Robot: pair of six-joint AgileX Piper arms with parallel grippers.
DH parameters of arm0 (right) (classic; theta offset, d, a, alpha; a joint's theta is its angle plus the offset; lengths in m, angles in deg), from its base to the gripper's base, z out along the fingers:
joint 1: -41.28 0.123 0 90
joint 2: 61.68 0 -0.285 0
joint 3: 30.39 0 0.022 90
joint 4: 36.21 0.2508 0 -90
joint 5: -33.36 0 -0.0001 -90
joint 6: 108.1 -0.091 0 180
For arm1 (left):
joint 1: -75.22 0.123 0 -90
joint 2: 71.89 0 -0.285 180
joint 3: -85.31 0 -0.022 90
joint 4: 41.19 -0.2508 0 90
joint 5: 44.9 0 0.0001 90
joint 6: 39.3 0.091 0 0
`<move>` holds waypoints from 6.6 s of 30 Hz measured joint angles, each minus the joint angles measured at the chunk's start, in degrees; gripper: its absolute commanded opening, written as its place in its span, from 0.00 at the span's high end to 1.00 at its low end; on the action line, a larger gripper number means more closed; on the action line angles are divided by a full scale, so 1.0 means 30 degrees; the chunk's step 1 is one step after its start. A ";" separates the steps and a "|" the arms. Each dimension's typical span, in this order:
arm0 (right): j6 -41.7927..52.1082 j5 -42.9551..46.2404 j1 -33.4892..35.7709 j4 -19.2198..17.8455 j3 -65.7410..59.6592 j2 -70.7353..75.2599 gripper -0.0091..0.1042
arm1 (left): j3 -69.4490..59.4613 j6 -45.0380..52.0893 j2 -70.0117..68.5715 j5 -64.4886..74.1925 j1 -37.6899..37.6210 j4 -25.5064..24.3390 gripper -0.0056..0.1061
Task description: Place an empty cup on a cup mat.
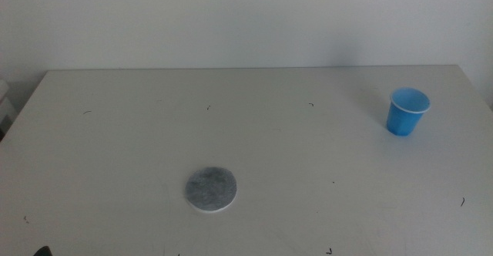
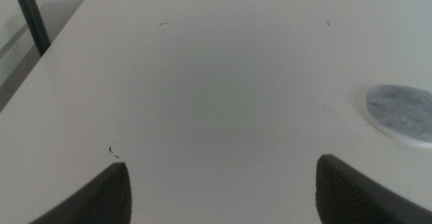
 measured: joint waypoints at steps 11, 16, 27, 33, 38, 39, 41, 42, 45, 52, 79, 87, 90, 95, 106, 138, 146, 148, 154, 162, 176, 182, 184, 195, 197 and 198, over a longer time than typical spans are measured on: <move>0.1952 -0.3342 0.0000 0.1796 0.5634 -0.5539 0.17 | 0.0000 0.0000 0.0000 0.0000 0.0000 0.0000 0.01; 0.1967 -0.4607 0.0000 0.1813 0.8154 -0.7793 0.17 | 0.0000 0.0000 0.0000 0.0000 0.0000 0.0000 0.01; 0.1785 -0.7152 0.0000 0.1708 1.2248 -1.3184 0.17 | 0.0000 0.0000 0.0000 0.0000 0.0000 0.0000 0.01; 0.1173 -0.7179 -0.0069 0.0865 1.3157 -1.5569 0.17 | 0.0000 0.0000 0.0000 0.0000 0.0000 0.0000 0.01; 0.0718 -0.7044 -0.0504 0.0746 1.3210 -1.7425 0.17 | 0.0000 0.0000 0.0000 0.0000 0.0000 0.0000 0.01; 0.0672 -0.6961 -0.0548 0.0701 1.3210 -1.7688 0.17 | 0.0000 0.0000 0.0000 0.0000 0.0000 0.0000 0.01; 0.0672 -0.6768 -0.0639 0.0684 1.3210 -1.8323 0.17 | 0.0000 0.0000 0.0000 0.0000 0.0000 0.0000 0.01; 0.0672 -0.6652 -0.0655 0.0684 1.3210 -1.8571 0.17 | 0.0000 0.0000 0.0000 0.0000 0.0000 0.0000 0.01; 0.0672 -0.6404 -0.0655 0.0662 1.3210 -1.9408 0.17 | 0.0000 0.0000 0.0000 0.0000 0.0000 0.0000 0.01; 0.0618 -0.5348 -0.0655 0.0662 1.3210 -2.0967 0.23 | 0.0000 0.0000 0.0000 0.0000 0.0000 0.0000 0.01; 0.1092 -0.5275 0.0598 0.1068 1.1492 -1.6827 0.93 | 0.0000 0.0000 0.0000 0.0000 0.0000 0.0000 0.01; 0.1016 -0.5648 0.4114 0.1624 0.9316 -1.3668 0.93 | 0.0000 0.0000 0.0000 0.0000 0.0000 0.0000 0.01; 0.0615 -0.5705 0.5845 0.1912 0.9316 -1.3477 0.93 | 0.0000 0.0000 0.0000 0.0000 0.0000 0.0000 0.01; -0.0356 -0.5544 0.8783 0.2278 0.9316 -1.3538 0.93 | 0.0000 0.0000 0.0000 0.0000 0.0000 0.0000 0.01; -0.2439 -0.4520 1.2959 0.2420 1.0669 -1.6303 0.93 | 0.0000 0.0000 0.0000 0.0000 0.0000 0.0000 0.01; -0.2307 -0.3060 1.4053 0.2260 1.3265 -2.0876 0.60 | 0.0000 0.0000 0.0000 0.0000 0.0000 -0.0053 0.01; -0.2490 -0.3165 1.3986 0.1703 1.3265 -1.8769 0.36 | 0.0000 0.0000 0.0000 0.0000 0.0000 -0.0053 0.01; -0.2568 -0.3424 1.3779 0.1353 1.3188 -1.7717 0.36 | 0.0000 0.0000 0.0000 0.0000 0.0000 -0.0053 0.01; -0.2582 -0.2747 1.1574 0.0770 1.0206 -1.3006 0.36 | 0.0000 0.0000 0.0000 0.0000 0.0000 -0.0053 0.01; -0.2328 -0.1268 0.6528 0.0478 0.3149 -0.5006 0.36 | 0.0000 0.0000 0.0000 0.0000 0.0000 -0.0053 0.01; -0.0854 0.2590 0.1049 0.0417 -0.7856 0.7263 0.36 | 0.0000 0.0000 0.0000 0.0000 0.0000 -0.0053 0.01; -0.0235 0.3187 0.1049 0.0435 -1.0796 1.2941 0.36 | 0.0000 0.0000 0.0000 0.0000 0.0000 -0.0053 0.01; -0.0052 0.3248 0.1049 0.0435 -1.1373 1.4578 0.36 | 0.0000 0.0000 0.0000 0.0000 0.0000 -0.0053 0.01; 0.0114 0.5121 0.1049 0.0435 -1.4272 2.0336 0.36 | 0.0000 0.0000 0.0000 0.0000 0.0000 -0.0053 0.01; 0.0114 0.7244 0.1049 0.0435 -1.5618 2.0862 0.36 | 0.0000 0.0000 0.0000 0.0000 0.0000 -0.0053 0.01; 0.0114 0.8286 0.1049 0.0435 -1.6361 2.0975 0.36 | 0.0000 0.0000 0.0000 0.0000 0.0000 -0.0053 0.01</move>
